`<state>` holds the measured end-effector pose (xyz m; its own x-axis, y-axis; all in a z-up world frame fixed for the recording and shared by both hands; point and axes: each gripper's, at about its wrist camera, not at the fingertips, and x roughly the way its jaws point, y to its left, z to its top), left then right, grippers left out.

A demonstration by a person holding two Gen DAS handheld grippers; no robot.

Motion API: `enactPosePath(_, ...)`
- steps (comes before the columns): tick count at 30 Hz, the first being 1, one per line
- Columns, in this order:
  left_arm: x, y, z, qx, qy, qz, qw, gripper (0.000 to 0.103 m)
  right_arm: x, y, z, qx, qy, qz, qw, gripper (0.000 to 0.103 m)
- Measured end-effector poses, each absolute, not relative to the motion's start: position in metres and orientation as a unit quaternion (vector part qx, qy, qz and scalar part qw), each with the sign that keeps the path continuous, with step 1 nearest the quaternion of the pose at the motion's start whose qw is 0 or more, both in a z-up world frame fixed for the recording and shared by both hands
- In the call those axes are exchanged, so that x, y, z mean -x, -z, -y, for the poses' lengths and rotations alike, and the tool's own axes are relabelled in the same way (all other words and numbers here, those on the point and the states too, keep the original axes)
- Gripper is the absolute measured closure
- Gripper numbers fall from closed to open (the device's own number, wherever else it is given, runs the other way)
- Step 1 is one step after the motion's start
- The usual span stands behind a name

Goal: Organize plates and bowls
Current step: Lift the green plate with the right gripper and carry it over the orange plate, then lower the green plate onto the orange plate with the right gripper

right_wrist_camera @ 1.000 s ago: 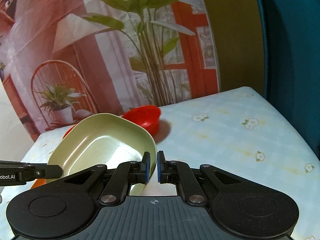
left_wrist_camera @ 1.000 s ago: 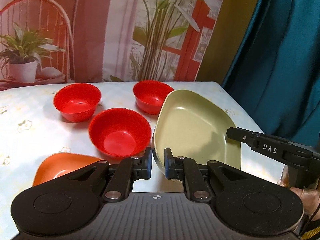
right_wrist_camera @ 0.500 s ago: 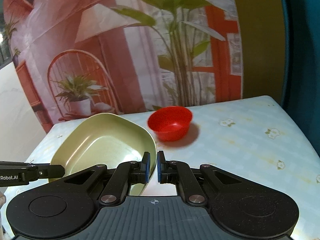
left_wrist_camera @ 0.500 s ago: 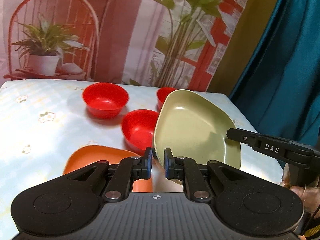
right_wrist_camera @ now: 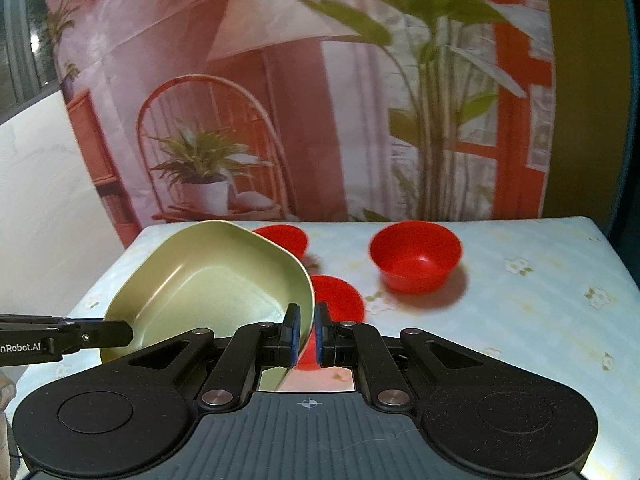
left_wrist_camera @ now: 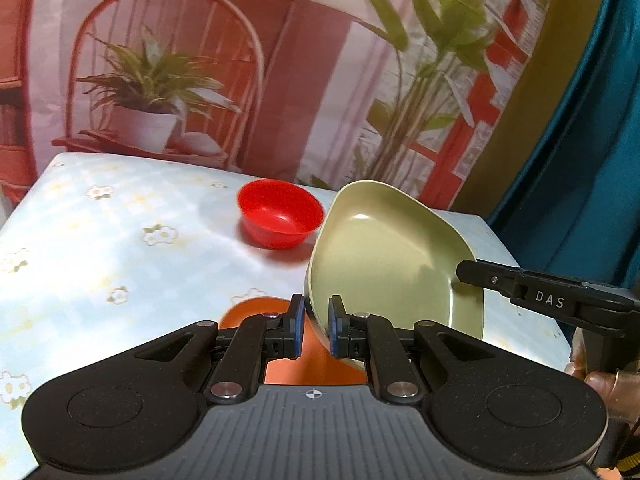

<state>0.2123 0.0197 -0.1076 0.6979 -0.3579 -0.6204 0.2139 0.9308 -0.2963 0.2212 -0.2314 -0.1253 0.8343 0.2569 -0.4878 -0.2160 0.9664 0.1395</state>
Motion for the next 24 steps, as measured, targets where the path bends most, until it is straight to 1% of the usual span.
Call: enactPosePath(24, -0.210, 0.123, -0.066, 0.130, 0.100, -0.371, 0.914, 0.090, -0.248, 0.132, 0.166, -0.002, -0.170, -0.275, 0.946, 0.095)
